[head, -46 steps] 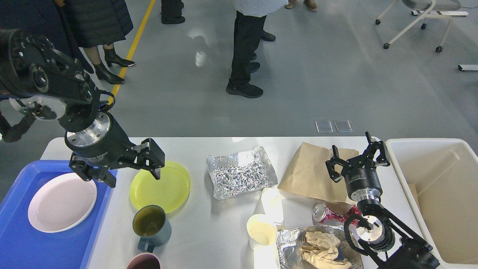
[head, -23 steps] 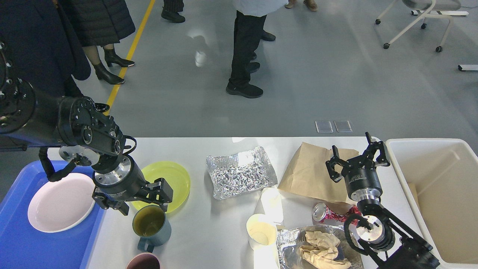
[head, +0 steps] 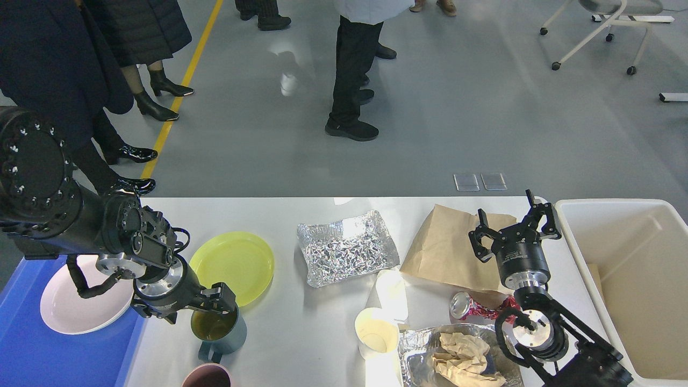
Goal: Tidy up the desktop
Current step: 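Close the left gripper around the dark teal mug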
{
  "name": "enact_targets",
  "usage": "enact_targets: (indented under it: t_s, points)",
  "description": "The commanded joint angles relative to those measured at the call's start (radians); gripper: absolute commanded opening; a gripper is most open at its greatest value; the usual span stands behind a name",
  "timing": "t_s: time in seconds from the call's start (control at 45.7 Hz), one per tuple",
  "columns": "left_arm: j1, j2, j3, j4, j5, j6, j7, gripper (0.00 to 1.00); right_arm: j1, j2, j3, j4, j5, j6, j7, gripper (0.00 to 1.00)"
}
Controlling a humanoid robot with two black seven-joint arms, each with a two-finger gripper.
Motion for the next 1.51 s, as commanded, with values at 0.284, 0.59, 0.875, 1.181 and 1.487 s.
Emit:
enact_targets:
  t_s: [0.284, 0.59, 0.875, 1.181, 1.487]
  points:
    - [0.13, -0.039, -0.017, 0.053, -0.005, 0.09, -0.002, 0.92, 0.0, 0.0, 0.0, 0.001, 0.0, 0.0, 0.0, 1.0]
    - [0.125, -0.025, -0.01, 0.058, -0.002, 0.112, -0.002, 0.59, 0.0, 0.0, 0.0, 0.001, 0.0, 0.0, 0.0, 1.0]
    - [0.126, -0.017, -0.01, 0.056, -0.005, 0.095, -0.005, 0.18, 0.0, 0.0, 0.0, 0.0, 0.0, 0.0, 0.0, 1.0]
    - [0.122, 0.0, -0.007, 0.058, -0.005, 0.043, -0.006, 0.0, 0.0, 0.0, 0.0, 0.0, 0.0, 0.0, 0.0, 1.0]
    - [0.095, 0.007, -0.005, 0.049, -0.002, 0.031, -0.006, 0.0, 0.0, 0.0, 0.0, 0.0, 0.0, 0.0, 0.0, 1.0]
